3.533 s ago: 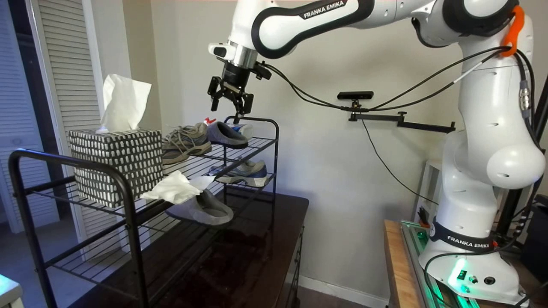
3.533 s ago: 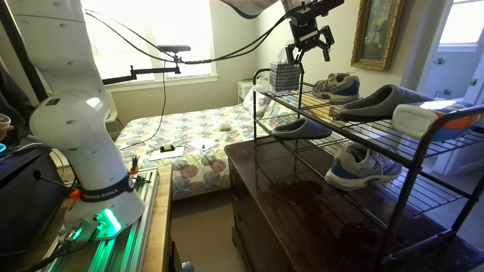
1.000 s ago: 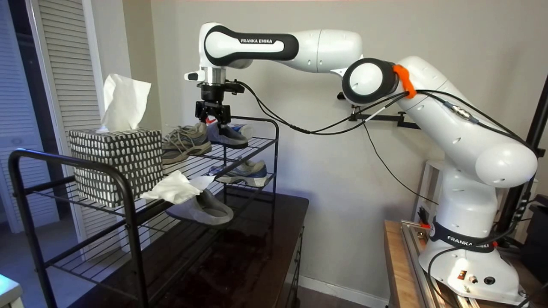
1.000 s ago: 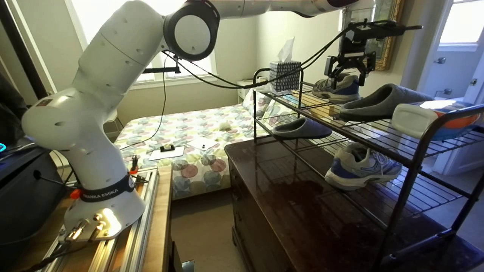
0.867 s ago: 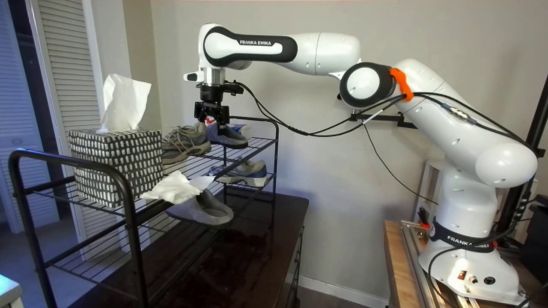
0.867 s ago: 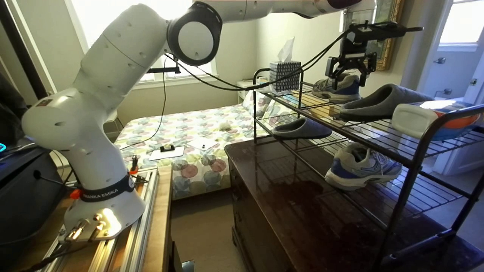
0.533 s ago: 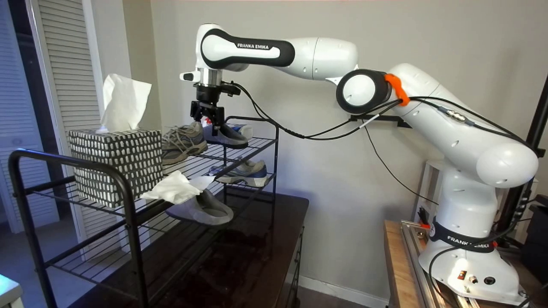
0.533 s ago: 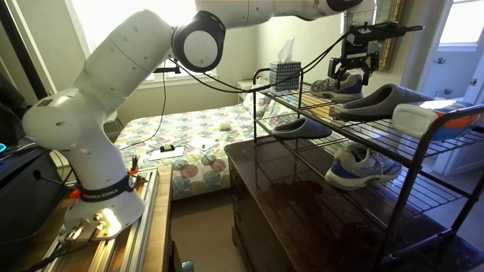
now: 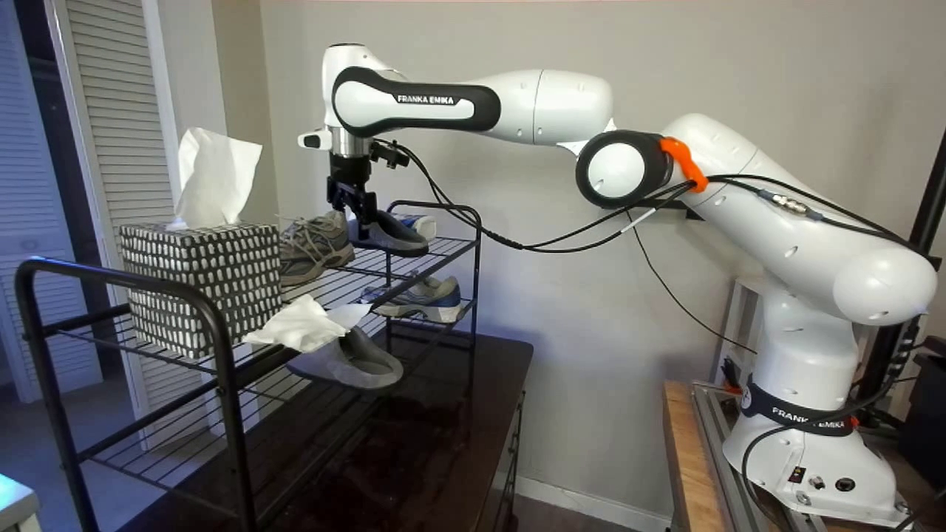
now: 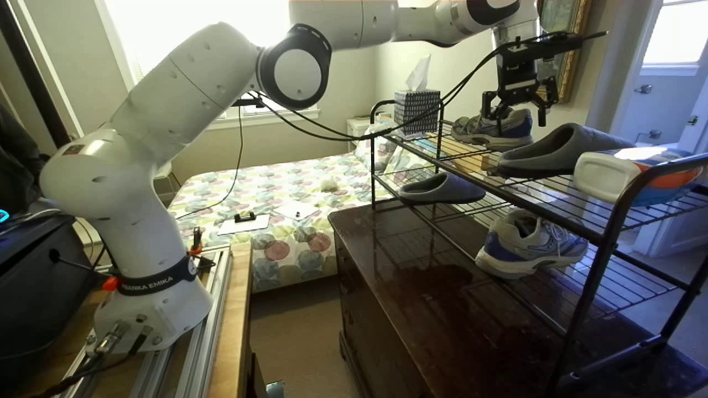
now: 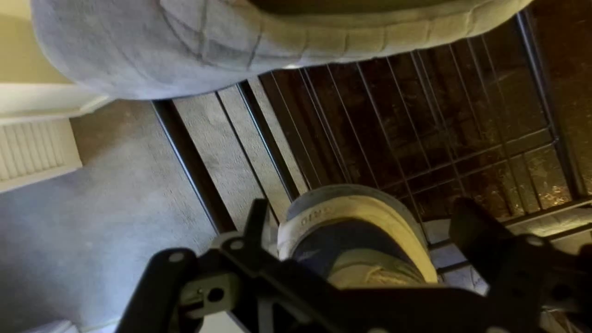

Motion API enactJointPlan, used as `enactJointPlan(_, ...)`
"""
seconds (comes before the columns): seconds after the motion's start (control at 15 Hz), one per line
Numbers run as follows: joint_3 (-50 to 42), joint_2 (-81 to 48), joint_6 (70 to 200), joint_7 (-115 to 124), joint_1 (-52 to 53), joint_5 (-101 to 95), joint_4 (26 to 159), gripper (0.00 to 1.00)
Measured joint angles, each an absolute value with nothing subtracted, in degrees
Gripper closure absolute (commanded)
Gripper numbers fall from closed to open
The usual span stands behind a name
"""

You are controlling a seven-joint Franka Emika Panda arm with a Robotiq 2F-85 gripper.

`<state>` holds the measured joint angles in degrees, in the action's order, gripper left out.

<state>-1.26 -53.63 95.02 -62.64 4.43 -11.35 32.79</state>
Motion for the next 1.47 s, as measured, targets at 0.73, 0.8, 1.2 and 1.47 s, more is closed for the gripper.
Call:
enactJointPlan(0.73,-2.3,-53.7,95.2,-69.3,6.1,-13.0,31.9,0.0)
enactJointPlan(0.8,-1.9,-53.7,95.3,-70.8,6.1,-12.9,31.8,0.0)
enactJointPlan(1.2,-1.1,-53.2,89.0,-74.2,5.9,-12.5,30.8,0.0)
enactJointPlan(1.47,-1.1,-52.1,81.1,-74.0,5.9,-12.5,30.5,0.0)
